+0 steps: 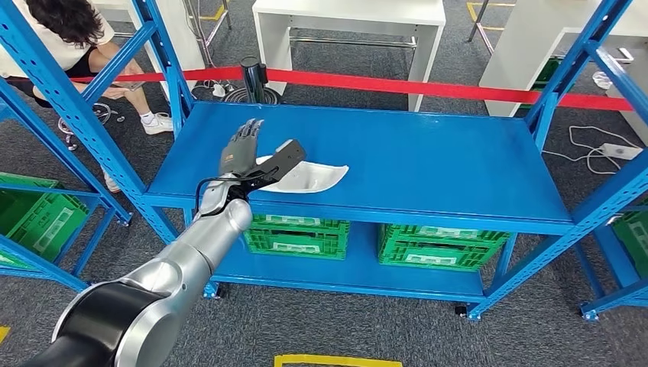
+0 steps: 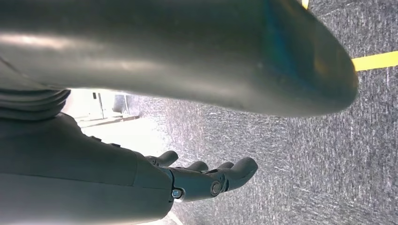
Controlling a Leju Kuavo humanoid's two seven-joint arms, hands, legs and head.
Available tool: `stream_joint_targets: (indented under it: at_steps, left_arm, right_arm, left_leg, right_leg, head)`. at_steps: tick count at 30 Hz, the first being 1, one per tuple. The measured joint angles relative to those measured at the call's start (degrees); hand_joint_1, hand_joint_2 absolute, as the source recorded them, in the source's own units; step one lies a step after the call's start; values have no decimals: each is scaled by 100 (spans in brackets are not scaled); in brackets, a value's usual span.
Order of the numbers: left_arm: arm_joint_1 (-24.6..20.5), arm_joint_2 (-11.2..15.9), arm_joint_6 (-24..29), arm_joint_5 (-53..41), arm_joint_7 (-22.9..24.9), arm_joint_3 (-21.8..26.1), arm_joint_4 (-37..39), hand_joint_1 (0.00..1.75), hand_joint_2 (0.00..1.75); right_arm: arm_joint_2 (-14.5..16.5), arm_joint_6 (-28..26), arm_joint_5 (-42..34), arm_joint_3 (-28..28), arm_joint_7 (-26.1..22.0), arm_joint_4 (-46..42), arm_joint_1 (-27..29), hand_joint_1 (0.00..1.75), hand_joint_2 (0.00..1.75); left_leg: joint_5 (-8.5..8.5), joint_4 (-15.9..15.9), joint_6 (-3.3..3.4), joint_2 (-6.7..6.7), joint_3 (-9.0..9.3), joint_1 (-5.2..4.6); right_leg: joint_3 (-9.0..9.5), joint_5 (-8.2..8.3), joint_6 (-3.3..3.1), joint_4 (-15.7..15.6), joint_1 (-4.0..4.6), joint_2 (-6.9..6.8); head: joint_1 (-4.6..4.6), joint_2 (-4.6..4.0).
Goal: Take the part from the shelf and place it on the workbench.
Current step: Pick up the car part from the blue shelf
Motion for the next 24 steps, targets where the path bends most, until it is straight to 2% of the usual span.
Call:
stream_joint_targets:
  at_steps: [5, 14, 24]
  left_arm:
    - [-56, 26, -326, -384, -2, -204, -84, 0, 175]
    - [-118, 126, -96, -765, 26, -580, -438, 0, 175]
    - [-121, 166, -92, -781, 34, -645, -548, 0, 175]
  right_arm:
    - [-2, 16, 1, 0, 1, 0, 0, 0, 0]
    - [-2, 16, -18, 0, 0, 0, 0, 0, 0]
    - [-2, 16, -18, 0, 0, 0, 0, 0, 0]
  left_leg:
    - [1, 0, -1, 1, -3, 0]
    - [8, -4, -12, 1, -14, 4]
    - [13, -5, -20, 1, -22, 4]
  right_leg:
    - [-6, 3, 5, 1, 1, 1]
    - [-26, 2, 4, 8, 5, 2]
    - [-34, 3, 4, 10, 5, 3]
  head:
    - [-1, 0]
    - [-1, 0]
    - [-1, 0]
